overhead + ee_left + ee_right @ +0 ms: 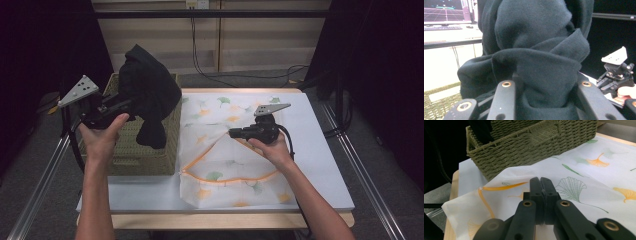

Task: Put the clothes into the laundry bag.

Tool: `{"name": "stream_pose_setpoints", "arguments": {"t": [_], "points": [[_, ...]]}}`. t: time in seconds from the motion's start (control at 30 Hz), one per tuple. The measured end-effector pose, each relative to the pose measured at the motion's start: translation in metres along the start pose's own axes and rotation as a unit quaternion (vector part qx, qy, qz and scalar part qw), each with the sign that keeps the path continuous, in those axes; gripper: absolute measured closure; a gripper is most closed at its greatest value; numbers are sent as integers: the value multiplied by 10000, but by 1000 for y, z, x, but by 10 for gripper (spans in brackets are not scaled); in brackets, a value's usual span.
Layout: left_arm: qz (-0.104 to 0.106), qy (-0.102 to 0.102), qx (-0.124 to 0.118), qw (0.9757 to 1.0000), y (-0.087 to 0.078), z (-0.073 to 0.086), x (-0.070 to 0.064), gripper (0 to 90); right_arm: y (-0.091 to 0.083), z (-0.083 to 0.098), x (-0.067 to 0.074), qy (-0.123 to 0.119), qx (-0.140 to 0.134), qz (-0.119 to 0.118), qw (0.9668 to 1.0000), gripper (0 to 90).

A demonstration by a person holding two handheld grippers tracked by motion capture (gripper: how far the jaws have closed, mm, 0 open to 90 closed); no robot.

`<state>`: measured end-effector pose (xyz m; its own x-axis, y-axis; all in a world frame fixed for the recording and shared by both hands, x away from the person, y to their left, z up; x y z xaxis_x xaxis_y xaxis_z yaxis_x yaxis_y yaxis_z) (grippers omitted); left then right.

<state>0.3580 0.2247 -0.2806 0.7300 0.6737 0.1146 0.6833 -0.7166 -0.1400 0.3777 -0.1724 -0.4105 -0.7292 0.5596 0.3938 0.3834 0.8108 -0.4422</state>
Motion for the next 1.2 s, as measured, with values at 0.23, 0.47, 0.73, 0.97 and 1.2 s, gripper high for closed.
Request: {"name": "stream_pose_setpoints", "arguments": {"t": [0.23,0.47,0.73,0.97,1.2], "points": [[230,78,-167,9996,6,-10,-15,657,1,1,-1,17,22,-12,10000,896],[439,45,-266,9987,11,-19,-29,657,1,0,0,6,20,-18,10000,895],[631,272,-318,9971,13,-30,-43,657,0,-1,1,7,-12,12,10000,895],[763,327,-317,9960,17,-30,-50,657,0,-1,1,6,-10,-9,10000,896],[850,259,-247,9957,28,-27,-57,656,0,-1,1,13,12,-8,10000,895]]}}
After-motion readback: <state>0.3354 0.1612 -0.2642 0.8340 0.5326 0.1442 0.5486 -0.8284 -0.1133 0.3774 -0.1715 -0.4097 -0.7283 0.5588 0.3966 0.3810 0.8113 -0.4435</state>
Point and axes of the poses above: each handheld gripper's, and its own axes: y roughly forward along the jaws, z roughly out of its underside, x roughly to its left, the point moved 2 cm from there along y, roughly forward along the jaws, and after that the axes turned 10 degrees about y, right-handed, at the moved point
